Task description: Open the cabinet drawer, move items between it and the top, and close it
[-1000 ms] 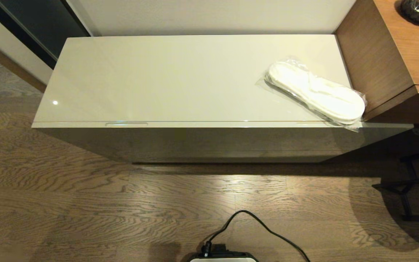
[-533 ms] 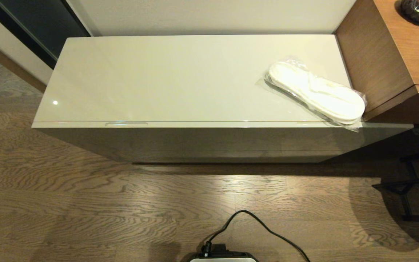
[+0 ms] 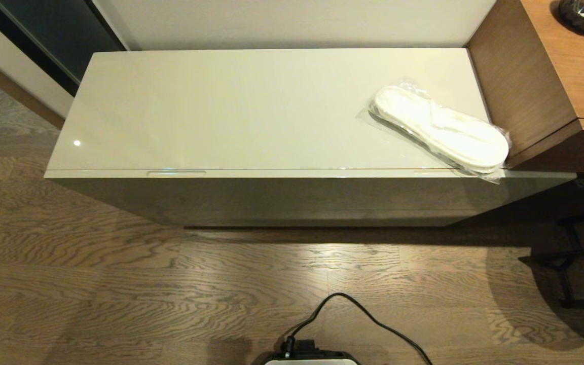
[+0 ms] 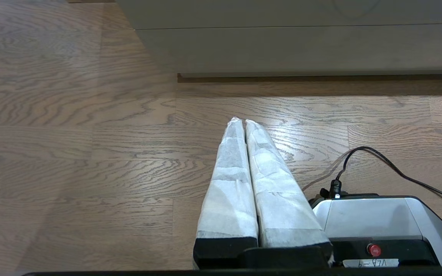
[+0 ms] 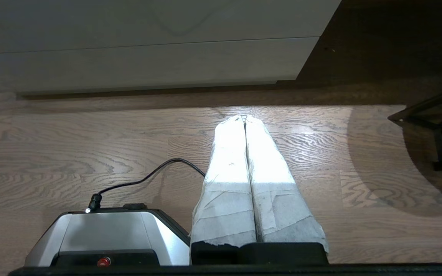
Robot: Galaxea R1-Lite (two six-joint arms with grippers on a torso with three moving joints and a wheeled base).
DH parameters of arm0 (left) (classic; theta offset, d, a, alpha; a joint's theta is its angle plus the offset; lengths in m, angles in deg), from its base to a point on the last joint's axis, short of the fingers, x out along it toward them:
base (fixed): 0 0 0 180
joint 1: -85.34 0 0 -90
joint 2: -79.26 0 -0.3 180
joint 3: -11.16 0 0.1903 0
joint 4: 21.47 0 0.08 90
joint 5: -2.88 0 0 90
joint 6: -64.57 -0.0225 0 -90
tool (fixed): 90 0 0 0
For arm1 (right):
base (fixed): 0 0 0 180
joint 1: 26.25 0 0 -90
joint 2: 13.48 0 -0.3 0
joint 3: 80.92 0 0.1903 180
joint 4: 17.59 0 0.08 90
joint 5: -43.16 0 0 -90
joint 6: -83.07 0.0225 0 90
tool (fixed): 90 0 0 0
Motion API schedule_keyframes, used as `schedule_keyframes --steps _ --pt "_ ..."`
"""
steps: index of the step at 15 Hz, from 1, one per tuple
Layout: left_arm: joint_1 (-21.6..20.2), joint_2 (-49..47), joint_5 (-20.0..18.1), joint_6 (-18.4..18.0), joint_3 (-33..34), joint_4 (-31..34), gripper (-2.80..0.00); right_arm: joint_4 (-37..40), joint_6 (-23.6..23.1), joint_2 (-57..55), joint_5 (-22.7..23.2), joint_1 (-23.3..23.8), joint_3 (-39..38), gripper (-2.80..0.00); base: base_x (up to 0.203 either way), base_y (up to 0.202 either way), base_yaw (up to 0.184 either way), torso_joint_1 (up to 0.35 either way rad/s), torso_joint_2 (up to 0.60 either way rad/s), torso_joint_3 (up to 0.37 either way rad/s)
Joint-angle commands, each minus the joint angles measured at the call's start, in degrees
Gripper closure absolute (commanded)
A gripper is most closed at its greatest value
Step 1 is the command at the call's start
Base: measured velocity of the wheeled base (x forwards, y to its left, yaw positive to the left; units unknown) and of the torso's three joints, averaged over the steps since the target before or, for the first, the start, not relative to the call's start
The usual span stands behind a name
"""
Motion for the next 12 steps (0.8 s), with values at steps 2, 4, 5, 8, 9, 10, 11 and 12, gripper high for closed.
schedule_keyframes --steps 2,4,5,8,9,10,11,12 --pt "0.0 -0.1 0.0 0.0 0.0 0.0 0.0 0.0 0.0 0.0 0.1 0.0 -0.2 0.0 0.0 0.0 0.0 0.0 0.0 0.0" --pt "0.0 -0.1 0.0 0.0 0.0 0.0 0.0 0.0 0.0 0.0 0.0 0.0 -0.2 0.0 0.0 0.0 0.0 0.0 0.0 0.0" --pt "0.0 -0.1 0.0 0.0 0.0 0.0 0.0 0.0 0.0 0.0 0.0 0.0 -0.2 0.0 0.0 0.0 0.0 0.0 0.0 0.0" --pt "-0.1 -0.1 0.0 0.0 0.0 0.0 0.0 0.0 0.0 0.0 0.0 0.0 -0.2 0.0 0.0 0.0 0.0 0.0 0.0 0.0" --pt "0.0 -0.1 0.0 0.0 0.0 0.0 0.0 0.0 0.0 0.0 0.1 0.0 -0.2 0.0 0.0 0.0 0.0 0.0 0.0 0.0" --pt "0.0 -0.1 0.0 0.0 0.0 0.0 0.0 0.0 0.0 0.0 0.1 0.0 -0.2 0.0 0.0 0.0 0.0 0.0 0.0 0.0" --pt "0.0 -0.1 0.0 0.0 0.0 0.0 0.0 0.0 0.0 0.0 0.0 0.0 -0.2 0.0 0.0 0.0 0.0 0.0 0.0 0.0" --pt "0.0 -0.1 0.0 0.0 0.0 0.0 0.0 0.0 0.0 0.0 0.1 0.0 -0.2 0.0 0.0 0.0 0.0 0.0 0.0 0.0"
